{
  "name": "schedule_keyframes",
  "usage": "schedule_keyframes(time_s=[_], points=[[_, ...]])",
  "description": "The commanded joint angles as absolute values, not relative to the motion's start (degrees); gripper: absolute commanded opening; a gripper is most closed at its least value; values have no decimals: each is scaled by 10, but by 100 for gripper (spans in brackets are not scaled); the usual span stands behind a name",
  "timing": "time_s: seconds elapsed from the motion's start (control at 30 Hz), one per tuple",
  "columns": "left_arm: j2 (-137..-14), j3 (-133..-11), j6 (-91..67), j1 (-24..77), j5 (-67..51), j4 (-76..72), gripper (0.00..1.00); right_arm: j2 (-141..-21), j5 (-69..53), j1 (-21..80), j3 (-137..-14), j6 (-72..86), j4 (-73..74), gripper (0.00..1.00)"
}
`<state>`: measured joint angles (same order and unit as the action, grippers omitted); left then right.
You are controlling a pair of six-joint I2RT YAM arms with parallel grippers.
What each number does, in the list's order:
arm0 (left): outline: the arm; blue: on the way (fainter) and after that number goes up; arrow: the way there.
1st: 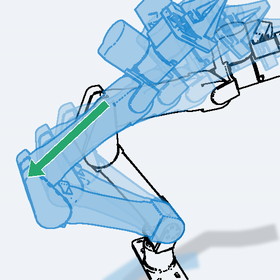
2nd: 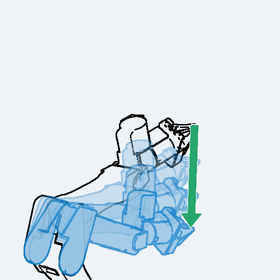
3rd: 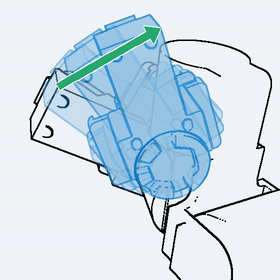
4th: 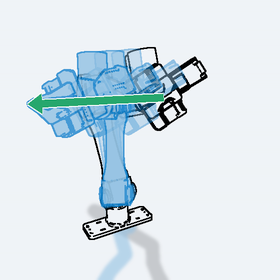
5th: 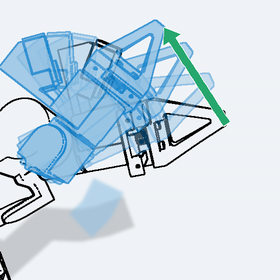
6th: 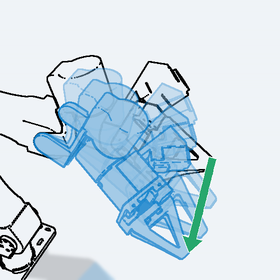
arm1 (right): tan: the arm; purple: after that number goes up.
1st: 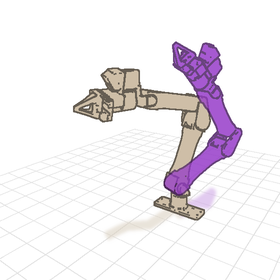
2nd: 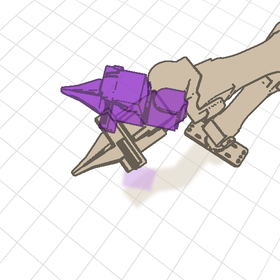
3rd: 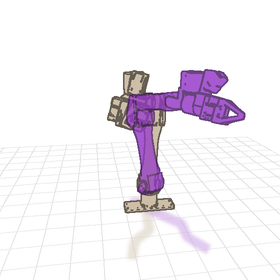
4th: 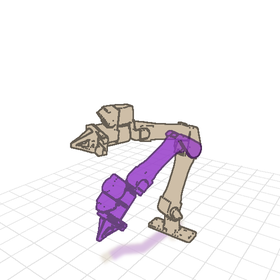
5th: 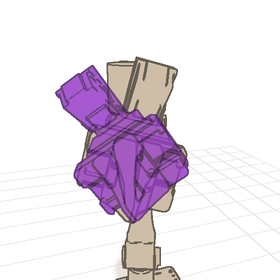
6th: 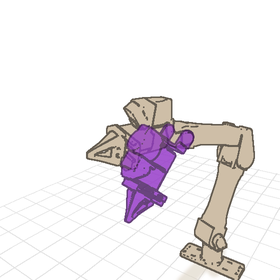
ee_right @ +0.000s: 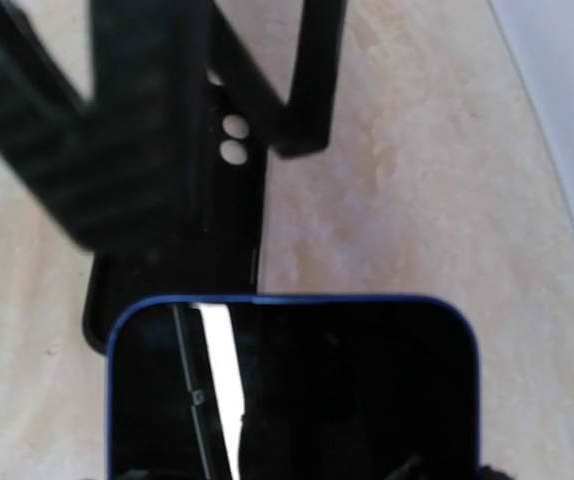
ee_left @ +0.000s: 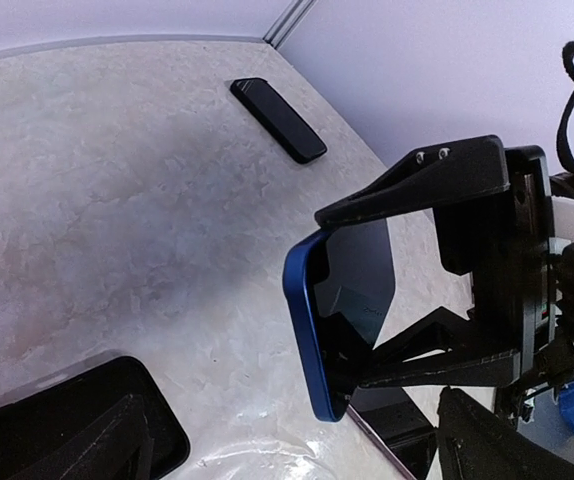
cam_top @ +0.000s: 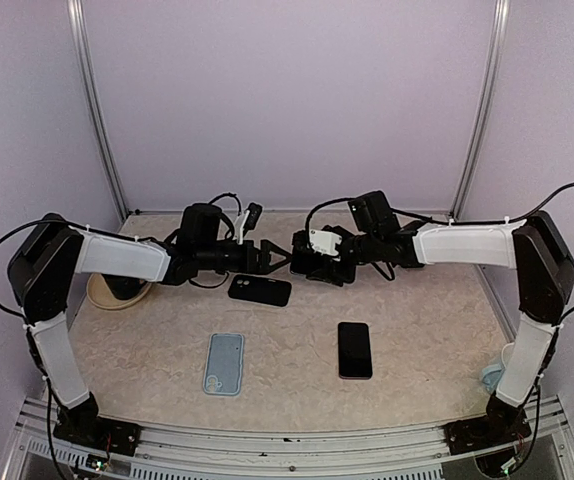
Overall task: Put the phone into the phone case
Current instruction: Pass from the right arm to the left
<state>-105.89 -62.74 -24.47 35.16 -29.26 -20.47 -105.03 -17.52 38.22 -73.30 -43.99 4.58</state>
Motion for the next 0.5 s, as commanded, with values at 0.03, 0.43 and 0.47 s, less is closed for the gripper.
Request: schedule_keyframes(time_s=[0.03, 0.43, 0.47], points=[[-1075, -651, -267, 348, -351, -219, 94, -1008, -148, 402, -720, -455, 2, 63], [-1098, -660, -309, 349, -401, -254, 81, -1004, -125, 432, -715, -469, -26, 63], [-1101, -660, -313, 349, -403, -257, 79, -1005, -122, 434, -715, -470, -28, 63]])
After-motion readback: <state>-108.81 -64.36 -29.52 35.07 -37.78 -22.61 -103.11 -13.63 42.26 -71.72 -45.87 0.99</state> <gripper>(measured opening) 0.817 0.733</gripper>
